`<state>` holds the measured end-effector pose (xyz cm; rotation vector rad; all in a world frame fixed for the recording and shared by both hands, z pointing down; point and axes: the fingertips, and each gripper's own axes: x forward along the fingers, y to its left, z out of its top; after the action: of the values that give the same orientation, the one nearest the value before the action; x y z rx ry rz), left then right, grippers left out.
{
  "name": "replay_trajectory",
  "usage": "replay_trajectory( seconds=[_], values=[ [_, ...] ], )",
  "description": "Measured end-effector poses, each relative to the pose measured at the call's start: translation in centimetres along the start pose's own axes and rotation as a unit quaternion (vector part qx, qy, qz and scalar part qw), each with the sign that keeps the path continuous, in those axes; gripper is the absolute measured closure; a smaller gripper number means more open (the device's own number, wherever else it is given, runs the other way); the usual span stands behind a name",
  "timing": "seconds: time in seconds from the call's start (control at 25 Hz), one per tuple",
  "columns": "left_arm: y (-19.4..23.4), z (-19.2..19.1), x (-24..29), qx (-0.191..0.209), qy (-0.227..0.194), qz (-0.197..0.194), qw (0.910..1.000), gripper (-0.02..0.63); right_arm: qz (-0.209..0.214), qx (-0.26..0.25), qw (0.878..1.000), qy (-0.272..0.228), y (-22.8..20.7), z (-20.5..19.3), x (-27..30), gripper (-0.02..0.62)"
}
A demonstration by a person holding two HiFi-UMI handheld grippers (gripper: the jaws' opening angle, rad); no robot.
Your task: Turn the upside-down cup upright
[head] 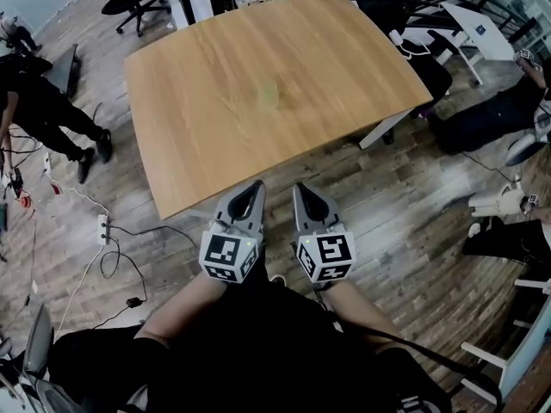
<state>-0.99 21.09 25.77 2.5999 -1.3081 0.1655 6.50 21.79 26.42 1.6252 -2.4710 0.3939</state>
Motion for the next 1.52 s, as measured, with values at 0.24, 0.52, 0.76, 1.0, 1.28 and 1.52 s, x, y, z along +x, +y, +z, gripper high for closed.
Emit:
replay_trajectory(
  seconds=[0.24,0.52,0.76,1.0,1.28,1.52],
  values=[
    [9.2,0.9,9.7,-0.011,0.024,-0.002,0.9996,0.598,-0.014,0.023,0.999,0.028,-3.7,1.8,12.4,0.583],
    [17.5,0.6,18.9,-0.012,0.038,-0.003,0.9992,0.598,-0.033,0.017,0.998,0.056,-7.7,2.0,23.8,0.583],
    [22.4,-2.0,24.8,-0.012,0.055,0.008,0.9984,0.598,-0.012,-0.021,0.997,0.078,-10.6,1.2,31.4,0.581],
    [25.9,-6.8,29.1,-0.009,0.078,0.025,0.9966,0.598,0.042,-0.064,0.993,0.09,-11.8,-1.9,36.7,0.453],
    [28.9,-11.6,31.8,-0.009,0.081,0.057,0.9951,0.598,0.071,-0.083,0.99,0.094,-12.6,-6.4,42.9,0.323],
    [28.4,-13.8,31.6,0.011,0.089,0.053,0.9945,0.598,0.066,-0.108,0.989,0.073,-13.5,-7.1,45.5,0.321]
  ],
)
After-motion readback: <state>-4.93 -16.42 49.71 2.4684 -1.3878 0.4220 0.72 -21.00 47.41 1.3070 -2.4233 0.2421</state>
